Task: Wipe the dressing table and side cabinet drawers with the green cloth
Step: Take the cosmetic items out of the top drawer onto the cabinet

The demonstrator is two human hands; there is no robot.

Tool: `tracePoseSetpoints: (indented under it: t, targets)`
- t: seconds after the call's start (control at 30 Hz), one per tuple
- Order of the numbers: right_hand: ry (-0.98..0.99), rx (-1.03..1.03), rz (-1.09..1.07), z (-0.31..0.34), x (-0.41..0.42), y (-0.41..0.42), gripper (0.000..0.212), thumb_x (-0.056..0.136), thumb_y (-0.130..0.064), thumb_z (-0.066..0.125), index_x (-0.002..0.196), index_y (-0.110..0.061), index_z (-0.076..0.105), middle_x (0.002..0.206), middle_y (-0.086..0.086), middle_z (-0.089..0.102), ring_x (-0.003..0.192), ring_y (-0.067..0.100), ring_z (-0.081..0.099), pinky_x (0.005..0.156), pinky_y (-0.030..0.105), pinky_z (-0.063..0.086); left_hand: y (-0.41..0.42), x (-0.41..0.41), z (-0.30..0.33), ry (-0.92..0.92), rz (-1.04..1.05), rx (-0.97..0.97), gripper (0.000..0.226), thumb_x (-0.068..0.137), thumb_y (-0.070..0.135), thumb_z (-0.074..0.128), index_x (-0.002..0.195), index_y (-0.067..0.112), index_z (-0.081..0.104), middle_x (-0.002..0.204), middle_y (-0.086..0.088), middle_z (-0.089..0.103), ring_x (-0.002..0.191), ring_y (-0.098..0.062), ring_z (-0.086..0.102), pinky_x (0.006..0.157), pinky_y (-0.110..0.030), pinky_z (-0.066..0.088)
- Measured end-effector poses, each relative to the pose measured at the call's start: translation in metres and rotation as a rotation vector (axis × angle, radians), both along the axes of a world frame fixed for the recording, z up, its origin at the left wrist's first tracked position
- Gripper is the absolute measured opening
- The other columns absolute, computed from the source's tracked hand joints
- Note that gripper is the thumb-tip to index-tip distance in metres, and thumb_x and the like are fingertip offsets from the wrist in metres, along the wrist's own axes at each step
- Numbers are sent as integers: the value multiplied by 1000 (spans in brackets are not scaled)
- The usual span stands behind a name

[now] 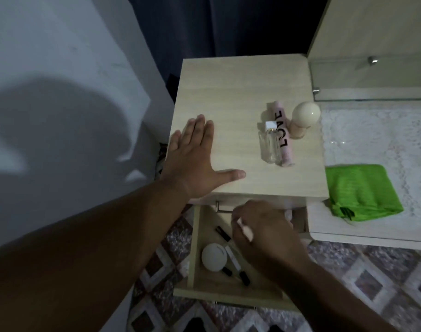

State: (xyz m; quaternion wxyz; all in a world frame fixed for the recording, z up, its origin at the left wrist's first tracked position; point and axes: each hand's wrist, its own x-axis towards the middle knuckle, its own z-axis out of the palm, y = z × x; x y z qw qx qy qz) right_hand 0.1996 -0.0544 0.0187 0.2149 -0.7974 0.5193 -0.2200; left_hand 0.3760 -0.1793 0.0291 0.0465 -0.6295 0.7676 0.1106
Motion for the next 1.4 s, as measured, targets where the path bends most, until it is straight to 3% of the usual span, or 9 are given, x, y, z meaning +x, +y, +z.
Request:
tracePoseSetpoints:
  t: [0.07,0.13,0.27,0.43,0.63,0.77,1.0,1.13,1.4]
  targets:
    - [103,361,103,-45,15,15,16,98,-26,48,102,-17,61,95,3,62,80,17,53,64,28,42,-1,0,0,11,1,1,137,53,105,12,157,21,-17,164,1,-26,150,-15,-26,124,-46,-6]
    - [218,565,117,-90,23,20,27,101,-25,49,126,-18,56,120,4,58,100,18,56,74,25,45,-1,-1,-1,8,-1,-6,136,55,105,14,157,21,-16,164,1,-25,150,-15,-25,124,-46,-6]
    - [341,567,170,-151,40,10,61,100,-20,50,156,-25,25,150,13,33,127,31,45,96,40,49,-1,0,0,-7,-10,-16,135,57,103,19,158,20,-15,165,-1,-23,151,-16,-22,124,-46,-5]
    - [448,646,165,-172,51,-9,67,95,-20,58,153,-29,27,154,17,25,130,36,41,98,48,49,0,-1,1,-11,-15,-27,136,57,103,18,158,19,-13,166,-2,-20,152,-17,-19,124,-48,-3]
    - [414,714,138,-176,35,11,59,92,-21,67,144,-14,40,145,16,38,122,31,53,95,38,51,0,-1,2,-19,-14,-35,135,57,103,17,158,19,-12,166,-2,-20,152,-17,-18,124,-47,-2]
    - [409,733,109,-174,23,37,78,92,-42,65,154,-19,24,148,12,36,127,30,48,98,40,48,0,-2,2,-19,-11,-29,134,58,103,19,158,20,-13,166,-2,-21,152,-17,-20,124,-46,-4]
    - [417,769,52,-174,24,55,79,98,-37,56,159,-31,5,153,14,28,133,34,40,99,46,50,0,-1,0,-29,-7,-43,135,57,103,17,159,20,-11,166,-2,-19,153,-17,-17,124,-46,-4]
    - [417,765,94,-178,25,49,81,94,-47,60,157,-35,12,151,14,29,133,33,40,102,46,49,-1,-2,0,-38,-11,-56,135,56,103,17,159,19,-10,167,-3,-17,153,-18,-15,124,-46,-2]
    - [460,816,179,-169,20,44,76,98,-27,58,159,-25,13,156,17,27,139,34,38,110,41,40,-1,-2,1,-34,-8,-50,138,53,105,12,159,19,-10,167,-2,-17,153,-17,-16,125,-46,-1]
